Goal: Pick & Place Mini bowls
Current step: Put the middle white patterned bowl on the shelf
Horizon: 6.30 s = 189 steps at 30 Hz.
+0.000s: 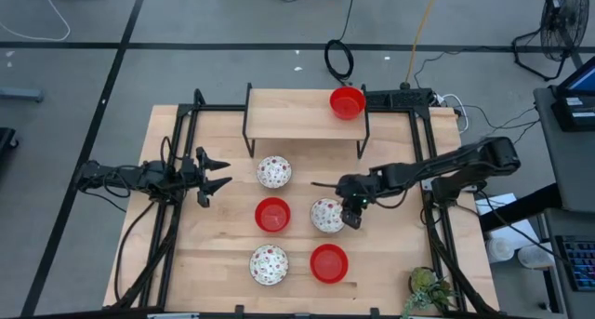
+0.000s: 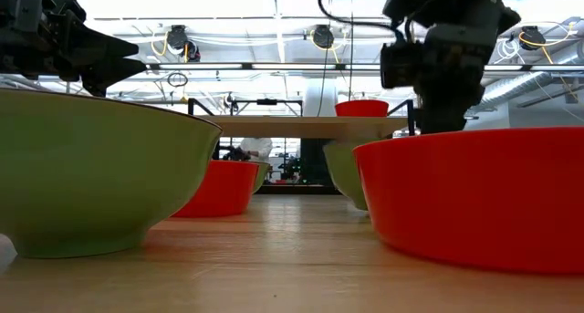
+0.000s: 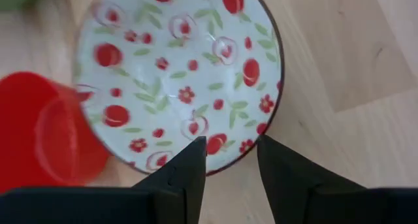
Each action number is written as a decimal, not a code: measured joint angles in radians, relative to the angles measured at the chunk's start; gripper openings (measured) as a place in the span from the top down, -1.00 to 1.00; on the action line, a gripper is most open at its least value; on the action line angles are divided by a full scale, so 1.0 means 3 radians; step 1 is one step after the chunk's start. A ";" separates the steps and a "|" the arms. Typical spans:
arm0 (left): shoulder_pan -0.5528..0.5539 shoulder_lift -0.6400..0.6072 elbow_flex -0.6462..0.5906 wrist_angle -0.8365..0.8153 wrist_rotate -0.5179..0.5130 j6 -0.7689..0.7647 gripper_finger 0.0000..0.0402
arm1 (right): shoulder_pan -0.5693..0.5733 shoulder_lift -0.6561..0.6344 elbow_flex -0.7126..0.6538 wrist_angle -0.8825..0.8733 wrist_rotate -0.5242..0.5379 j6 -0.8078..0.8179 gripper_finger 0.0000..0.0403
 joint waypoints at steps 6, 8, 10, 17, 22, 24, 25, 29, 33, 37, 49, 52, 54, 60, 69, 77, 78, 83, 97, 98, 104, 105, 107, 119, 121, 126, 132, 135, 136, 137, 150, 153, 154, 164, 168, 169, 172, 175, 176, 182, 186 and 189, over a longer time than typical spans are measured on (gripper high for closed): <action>0.0000 0.0000 0.0000 -0.0001 0.0000 0.0000 -0.14 | -0.0002 0.0168 -0.0001 0.0035 -0.0001 0.0179 0.36; -0.0001 0.0000 0.0000 -0.0001 -0.0001 0.0001 -0.14 | -0.0002 0.0168 -0.0001 0.0021 0.0000 0.0256 0.36; 0.0000 0.0000 0.0000 -0.0001 0.0000 0.0000 -0.14 | -0.0002 0.0163 0.0000 0.0039 0.0002 0.0300 0.36; 0.0000 0.0000 0.0000 0.0000 0.0000 0.0000 -0.14 | -0.0002 0.0135 0.0001 0.0087 -0.0005 0.0299 0.36; 0.0000 0.0000 0.0000 -0.0001 0.0000 0.0000 -0.14 | -0.0002 0.0137 0.0000 0.0121 0.0011 0.0299 0.36; 0.0000 -0.0001 0.0000 0.0000 -0.0001 0.0000 -0.14 | -0.0002 0.0138 0.0000 0.0135 0.0042 0.0298 0.36; 0.0000 -0.0001 0.0000 -0.0001 0.0000 0.0000 -0.14 | 0.0000 0.0138 0.0000 0.0136 0.0084 0.0304 0.36; 0.0000 0.0000 -0.0001 0.0000 0.0000 0.0001 -0.14 | -0.0003 0.0139 0.0000 0.0139 0.0105 0.0436 0.37; -0.0001 -0.0001 0.0000 -0.0001 0.0000 0.0000 -0.14 | -0.0002 0.0148 0.0000 0.0123 0.0185 0.0565 0.37; -0.0001 -0.0001 0.0000 -0.0001 0.0000 0.0000 -0.14 | -0.0002 0.0232 0.0000 0.0096 0.0178 0.0638 0.37; -0.0001 0.0000 0.0000 -0.0001 0.0000 0.0000 -0.14 | -0.0002 0.0237 0.0002 0.0098 0.0159 0.0609 0.45; 0.0000 0.0000 0.0000 -0.0001 0.0000 0.0000 -0.14 | -0.0002 0.0240 -0.0001 0.0057 0.0080 0.0558 0.63; -0.0001 -0.0001 0.0000 0.0000 0.0000 0.0000 -0.14 | -0.0002 0.0240 0.0000 0.0075 0.0067 0.0516 0.78; -0.0001 -0.0001 0.0000 -0.0001 0.0000 0.0000 -0.14 | -0.0001 0.0235 0.0002 0.0077 -0.0024 0.0311 0.95; 0.0000 0.0000 0.0000 0.0000 0.0000 0.0000 -0.14 | 0.0002 -0.0044 0.0005 0.0171 0.0046 0.0026 0.98; 0.0000 -0.0001 0.0000 0.0000 0.0000 0.0000 -0.14 | 0.0069 -0.0717 0.0011 0.0420 0.0190 -0.0644 0.99; -0.0001 -0.0001 0.0000 0.0000 -0.0001 0.0000 -0.14 | 0.0089 -0.0774 0.0009 0.0490 0.0186 -0.0779 0.99; 0.0000 0.0000 0.0000 0.0001 -0.0001 0.0001 -0.14 | 0.0202 -0.0940 -0.0167 0.1279 -0.0079 -0.1430 0.99; -0.0001 0.0000 0.0000 0.0000 -0.0001 0.0000 -0.14 | 0.0182 -0.0730 -0.0892 0.3663 -0.1502 -0.2484 0.99; 0.0000 0.0000 0.0000 0.0001 0.0000 0.0000 -0.14 | 0.0180 -0.0687 -0.0892 0.3718 -0.1497 -0.2483 0.99; -0.0001 0.0000 0.0000 0.0000 -0.0001 0.0000 -0.14 | 0.0174 -0.0303 -0.0769 0.3929 -0.1090 -0.2509 0.99; -0.0001 -0.0001 0.0000 0.0000 -0.0001 0.0000 -0.14 | 0.0168 -0.0229 -0.0723 0.3930 -0.0978 -0.2555 0.99; 0.0000 0.0000 0.0000 -0.0003 -0.0001 0.0000 -0.14 | 0.0165 -0.0077 -0.0631 0.3903 -0.0669 -0.2660 0.99; 0.0022 0.0000 -0.0001 0.0792 -0.0008 0.0417 -0.14 | -0.0019 0.0808 0.0396 0.3999 0.2320 -0.4151 0.99; 0.0022 -0.0001 0.0000 0.0846 0.0002 0.0426 -0.14 | -0.0071 0.0939 0.0567 0.4200 0.2838 -0.4459 0.99; 0.0030 -0.0001 0.0000 0.1178 -0.0140 0.0551 -0.14 | -0.0209 0.1154 0.0783 0.4857 0.3510 -0.5511 0.99; 0.0028 -0.0001 0.0000 0.1397 -0.0146 0.0533 -0.14 | -0.0341 0.1149 0.0789 0.5523 0.3379 -0.6023 0.99; 0.0028 -0.0001 0.0001 0.1346 -0.0161 0.0412 -0.14 | -0.0409 0.1125 0.0780 0.5649 0.3194 -0.6068 0.99; 0.0028 0.0000 0.0000 0.1307 -0.0212 0.0407 -0.14 | -0.0432 0.1120 0.0780 0.5705 0.3080 -0.6029 0.99; 0.0028 0.0004 0.0000 0.1273 -0.0296 0.0375 -0.14 | -0.0458 0.1118 0.0780 0.5763 0.2984 -0.5977 0.99; 0.0258 0.1153 0.0082 0.2320 -0.1064 0.1418 -0.14 | -0.0919 0.1120 0.0780 0.5859 0.1978 -0.4976 1.00; 0.0457 0.1609 0.0305 0.2445 -0.1069 0.1633 -0.14 | -0.1007 0.1120 0.0780 0.5794 0.1992 -0.4861 1.00; 0.0538 0.1791 0.0404 0.2431 -0.1064 0.1680 -0.14 | -0.1027 0.1120 0.0778 0.5767 0.1990 -0.4827 1.00; 0.1162 0.3600 0.1559 0.2409 -0.0602 0.1909 -0.14 | -0.1059 0.1121 0.0776 0.5632 0.1805 -0.4626 1.00; 0.1171 0.3991 0.1911 0.2415 -0.0393 0.2156 -0.14 | -0.1075 0.1121 0.0775 0.5563 0.1840 -0.4648 1.00; 0.1175 0.4054 0.1975 0.2414 -0.0394 0.2190 -0.14 | -0.1076 0.1117 0.0775 0.5554 0.1848 -0.4651 1.00; 0.1179 0.4210 0.2131 0.2427 -0.0579 0.2279 -0.14 | -0.1084 0.1113 0.0776 0.5555 0.1871 -0.4650 1.00; 0.1169 0.4270 0.2193 0.2458 -0.0902 0.2433 -0.14 | -0.1080 0.1118 0.0776 0.5487 0.1812 -0.4650 1.00; 0.1173 0.4270 0.2198 0.2478 -0.0966 0.2465 -0.14 | -0.1072 0.1124 0.0775 0.5478 0.1788 -0.4647 1.00; 0.1161 0.4240 0.2199 0.2541 -0.0999 0.2533 -0.14 | -0.1073 0.1126 0.0776 0.5429 0.1752 -0.4598 1.00; 0.1166 0.4239 0.2199 0.2554 -0.1033 0.2563 -0.10 | -0.1074 0.1125 0.0776 0.5414 0.1750 -0.4562 1.00; 0.1162 0.4239 0.2199 0.2555 -0.1046 0.2563 0.12 | -0.1073 0.1125 0.0776 0.5412 0.1746 -0.4560 1.00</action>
